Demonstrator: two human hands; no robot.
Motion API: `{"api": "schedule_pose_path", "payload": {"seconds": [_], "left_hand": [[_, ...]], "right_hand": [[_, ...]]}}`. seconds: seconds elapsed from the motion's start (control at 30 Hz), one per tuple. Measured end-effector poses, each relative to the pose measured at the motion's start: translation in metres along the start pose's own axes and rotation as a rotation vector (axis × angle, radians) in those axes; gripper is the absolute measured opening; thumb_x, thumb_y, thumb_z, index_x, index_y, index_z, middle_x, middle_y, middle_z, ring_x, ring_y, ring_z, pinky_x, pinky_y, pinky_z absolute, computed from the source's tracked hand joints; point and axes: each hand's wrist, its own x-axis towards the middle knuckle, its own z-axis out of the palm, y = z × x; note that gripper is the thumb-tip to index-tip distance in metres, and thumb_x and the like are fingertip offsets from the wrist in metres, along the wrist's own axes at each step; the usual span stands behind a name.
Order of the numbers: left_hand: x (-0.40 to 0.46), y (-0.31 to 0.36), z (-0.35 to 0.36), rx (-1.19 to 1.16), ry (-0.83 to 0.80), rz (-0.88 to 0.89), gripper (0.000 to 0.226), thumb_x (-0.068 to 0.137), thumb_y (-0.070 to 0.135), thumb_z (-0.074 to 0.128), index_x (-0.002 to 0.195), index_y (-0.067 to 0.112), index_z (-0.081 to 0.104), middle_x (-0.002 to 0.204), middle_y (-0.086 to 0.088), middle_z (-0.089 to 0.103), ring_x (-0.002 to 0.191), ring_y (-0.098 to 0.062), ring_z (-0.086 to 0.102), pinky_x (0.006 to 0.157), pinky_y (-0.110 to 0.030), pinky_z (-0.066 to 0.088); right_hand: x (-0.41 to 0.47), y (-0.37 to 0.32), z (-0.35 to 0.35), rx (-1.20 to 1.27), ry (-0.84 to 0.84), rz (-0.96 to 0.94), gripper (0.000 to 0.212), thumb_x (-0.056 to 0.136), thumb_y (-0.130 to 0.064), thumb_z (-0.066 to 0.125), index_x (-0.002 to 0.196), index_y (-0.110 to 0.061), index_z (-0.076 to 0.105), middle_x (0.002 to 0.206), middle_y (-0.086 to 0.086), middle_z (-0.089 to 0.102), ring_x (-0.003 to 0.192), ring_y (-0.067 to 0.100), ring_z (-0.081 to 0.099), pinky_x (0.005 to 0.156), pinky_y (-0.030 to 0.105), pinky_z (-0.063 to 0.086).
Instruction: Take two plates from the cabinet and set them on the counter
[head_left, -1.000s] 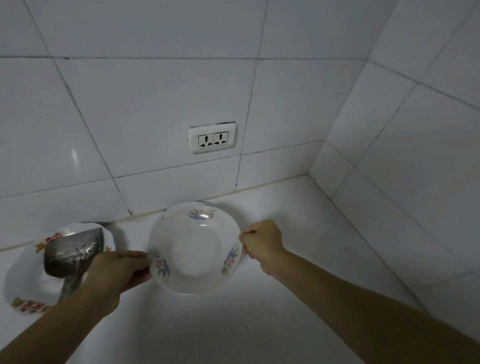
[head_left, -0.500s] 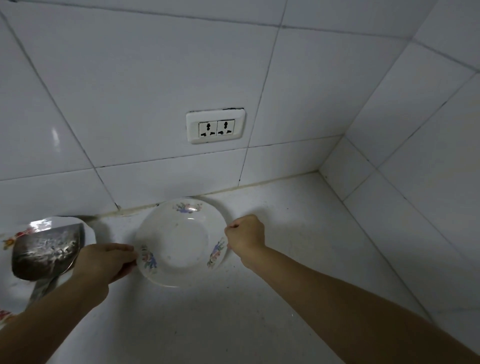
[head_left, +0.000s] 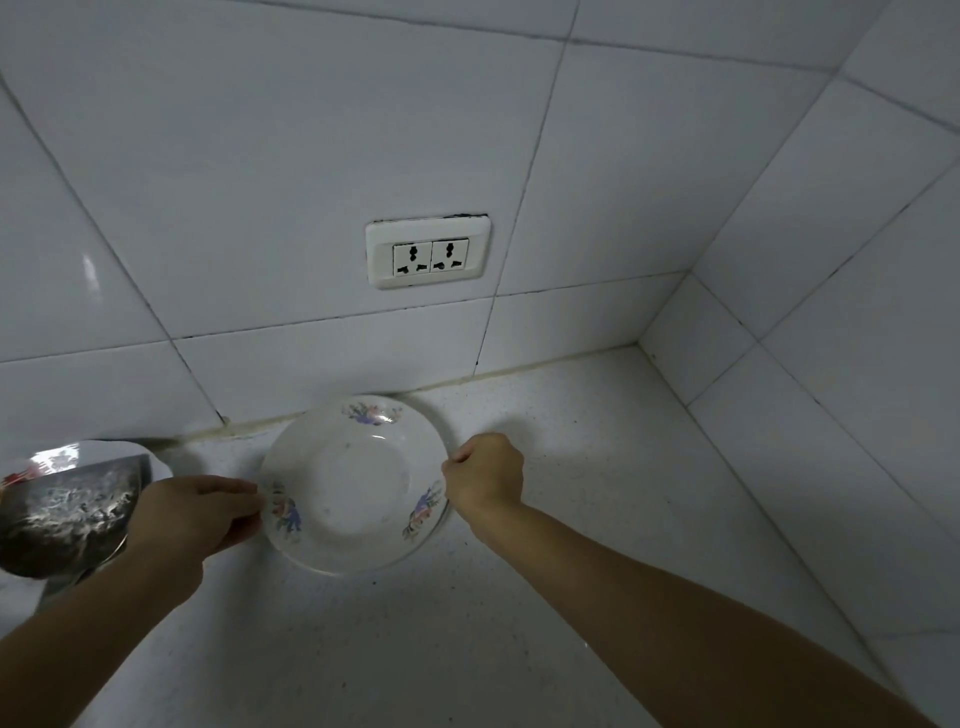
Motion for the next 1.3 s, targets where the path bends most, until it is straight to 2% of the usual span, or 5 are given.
{"api": "schedule_pose_path", "payload": {"seconds": [0.37,0.77,0.97,1.13,1.3], "left_hand": [[0.002,-0.008,0.001,-0.012,0.009,-0.021,0.009,0.078,-0.009,0.070,0.077,0.000,0.065,0.084,-0.022,0.066,0.072,-0.030,0.066,0.035,-0.021,0.052],[-0.003,-0.010,0.003,-0.007,0.025,0.007,0.011,0.080,-0.007,0.068,0.075,0.002,0.064,0.082,-0.021,0.065,0.071,-0.029,0.064,0.036,-0.020,0.052],[-0.017,-0.010,-0.003,0.115,-0.025,0.140,0.007,0.083,0.005,0.069,0.090,0.003,0.067,0.088,-0.018,0.068,0.078,-0.031,0.065,0.064,-0.037,0.054],[-0.043,0.006,-0.008,0.221,-0.042,0.261,0.019,0.084,0.013,0.070,0.102,0.007,0.067,0.089,-0.008,0.067,0.082,-0.027,0.063,0.069,-0.039,0.052],[-0.070,0.022,-0.021,0.381,-0.012,0.372,0.031,0.081,0.018,0.073,0.108,0.005,0.067,0.099,-0.015,0.070,0.086,-0.028,0.063,0.077,-0.043,0.054]], "right_hand": [[0.004,0.000,-0.001,-0.003,0.032,-0.020,0.016,0.084,-0.004,0.065,0.073,0.006,0.069,0.071,0.015,0.071,0.055,0.017,0.059,0.061,0.027,0.059],[0.005,0.005,0.000,0.025,0.016,0.007,0.024,0.084,-0.006,0.065,0.060,-0.006,0.061,0.055,0.005,0.058,0.042,0.008,0.046,0.049,0.017,0.046],[-0.004,0.003,-0.007,0.041,-0.040,-0.043,0.037,0.083,-0.010,0.062,0.053,-0.016,0.042,0.046,-0.002,0.039,0.039,0.011,0.035,0.050,0.021,0.039],[-0.019,-0.010,-0.018,-0.018,-0.106,-0.115,0.041,0.080,-0.009,0.057,0.049,-0.018,0.033,0.045,-0.003,0.031,0.039,0.011,0.027,0.047,0.021,0.027],[-0.036,-0.024,-0.030,-0.062,-0.149,-0.182,0.043,0.078,-0.007,0.057,0.045,-0.017,0.032,0.043,-0.002,0.033,0.039,0.012,0.034,0.044,0.019,0.025]]}}
